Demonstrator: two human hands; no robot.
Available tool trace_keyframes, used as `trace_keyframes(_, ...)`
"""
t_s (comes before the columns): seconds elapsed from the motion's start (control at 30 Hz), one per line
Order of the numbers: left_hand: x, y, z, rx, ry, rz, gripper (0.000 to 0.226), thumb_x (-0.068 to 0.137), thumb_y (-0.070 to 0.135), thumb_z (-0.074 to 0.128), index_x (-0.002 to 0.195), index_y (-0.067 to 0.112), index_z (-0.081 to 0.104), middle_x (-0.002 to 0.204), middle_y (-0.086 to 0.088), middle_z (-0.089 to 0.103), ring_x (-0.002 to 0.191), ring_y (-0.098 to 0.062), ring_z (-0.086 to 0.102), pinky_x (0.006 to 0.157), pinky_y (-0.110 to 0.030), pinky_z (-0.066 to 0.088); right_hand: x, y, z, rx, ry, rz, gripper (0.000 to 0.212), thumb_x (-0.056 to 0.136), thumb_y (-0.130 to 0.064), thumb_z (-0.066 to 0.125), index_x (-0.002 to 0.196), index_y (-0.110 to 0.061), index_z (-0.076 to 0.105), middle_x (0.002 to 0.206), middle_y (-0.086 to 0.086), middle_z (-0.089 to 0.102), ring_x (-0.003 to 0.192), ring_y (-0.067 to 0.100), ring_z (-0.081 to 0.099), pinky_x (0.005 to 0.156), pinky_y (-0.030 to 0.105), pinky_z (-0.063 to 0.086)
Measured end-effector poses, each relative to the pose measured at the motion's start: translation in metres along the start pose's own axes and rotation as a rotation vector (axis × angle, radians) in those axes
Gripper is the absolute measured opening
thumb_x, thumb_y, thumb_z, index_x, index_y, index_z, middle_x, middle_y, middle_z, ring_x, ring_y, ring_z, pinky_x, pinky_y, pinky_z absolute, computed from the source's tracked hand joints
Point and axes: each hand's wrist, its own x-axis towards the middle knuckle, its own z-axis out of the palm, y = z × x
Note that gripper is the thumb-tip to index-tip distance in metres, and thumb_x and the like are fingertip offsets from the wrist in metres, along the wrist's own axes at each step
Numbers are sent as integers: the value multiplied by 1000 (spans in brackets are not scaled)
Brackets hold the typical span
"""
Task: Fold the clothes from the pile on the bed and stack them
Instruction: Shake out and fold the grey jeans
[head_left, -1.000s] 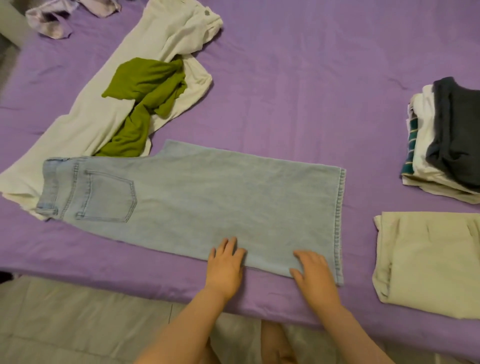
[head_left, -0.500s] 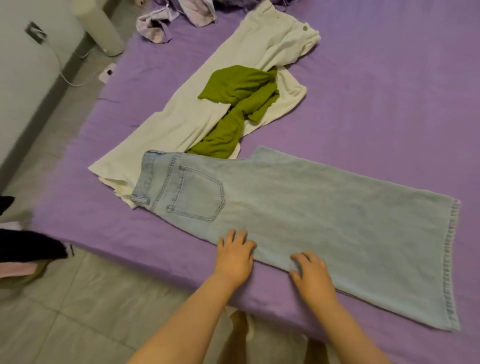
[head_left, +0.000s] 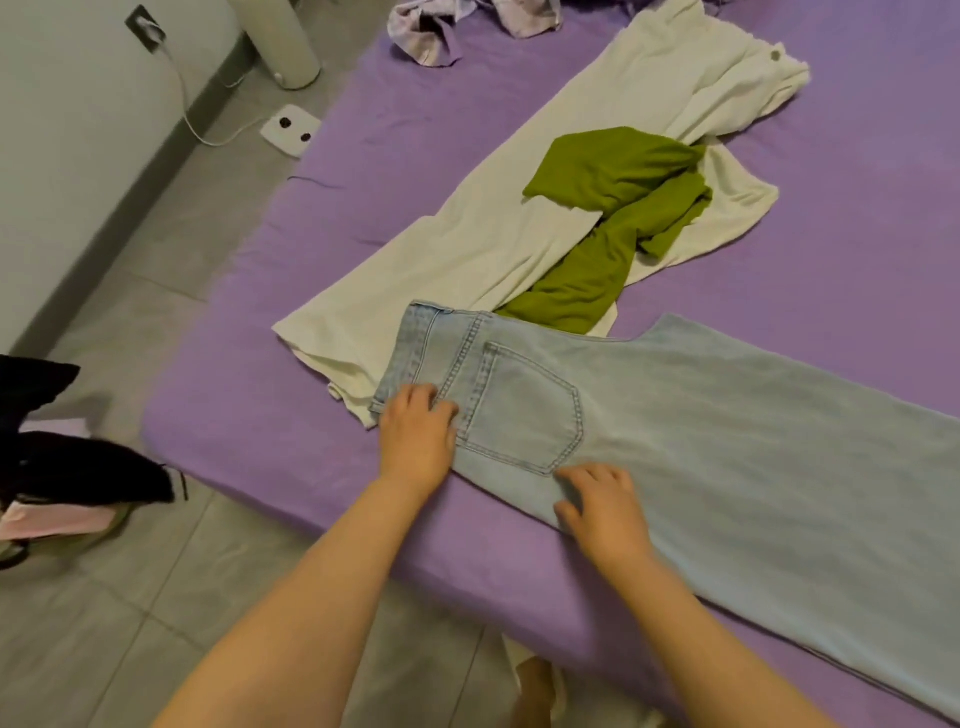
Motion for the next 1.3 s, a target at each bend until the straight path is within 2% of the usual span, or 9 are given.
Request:
trace_keyframes(0.13,25,-31,-7,-409,-26,-359,65,85,21,67,143,12,38,140,-17,39,129,-35,38,103,-44,36,11,-9,6,-41,43,40,52,88,-42,59,137,-29,48,132,-4,50,120,23,37,99,29,33)
trace_keyframes(0.3,44,-48,-3,-606,-60,-409,68,82,20,73,139,8,39,131,-17,51,121,-34,50,97,-41,44,9,-15,13,-53,15,-47,70,73,-58,70,135,-32,50,126,3,47,116,26,44,93,36,37)
trace_keyframes(0.47,52,-47,-1,-585,-115,-488,46,84,41,68,115,9,57,114,-12,64,103,-32,59,80,-37,48,10,-37,16,-131,143,-188,36,63,-25,87,96,-21,72,94,4,64,82,29,62,65,39,48)
trace_keyframes(0.53,56,-50,-5,-443,-143,-482,47,82,54,64,104,14,60,107,-8,66,102,-32,58,81,-39,49,13,-45,16,-132,143,-176,18,76,-25,78,93,-22,71,85,0,63,78,26,61,65,35,44)
trace_keyframes(0.63,65,-58,-11,-595,-134,-478,38,80,50,70,88,15,56,91,-5,62,95,-31,60,72,-34,45,15,-47,21,127,99,-48,18,95,-30,55,102,-20,68,96,-1,63,92,21,57,75,28,39)
trace_keyframes(0.87,74,-64,-14,-860,-171,-555,45,82,39,73,103,5,51,99,-8,60,87,-24,58,69,-29,44,20,-55,26,344,98,5,13,94,-25,58,100,-19,69,96,-7,63,93,14,57,73,17,34)
trace_keyframes(0.97,70,-59,-25,-1200,-190,-556,43,84,40,70,107,4,62,101,-10,70,84,-23,67,70,-30,53,32,-60,19,573,195,59,28,95,-22,58,121,-15,61,118,-5,57,108,10,52,94,18,39)
trace_keyframes(1.1,59,-35,-47,-1395,-272,-465,27,85,47,64,99,24,67,88,3,76,80,-12,72,64,-22,56,43,-73,-3,1176,-77,315,58,97,-28,53,149,-20,30,153,-7,30,137,10,33,115,30,26)
trace_keyframes(1.3,35,30,-85,-1534,-315,-272,60,77,55,58,127,20,58,117,-3,69,108,-19,65,96,-37,50,26,-65,-72,1431,-159,268,72,73,-58,62,138,-40,37,132,-17,48,116,2,49,89,30,47)
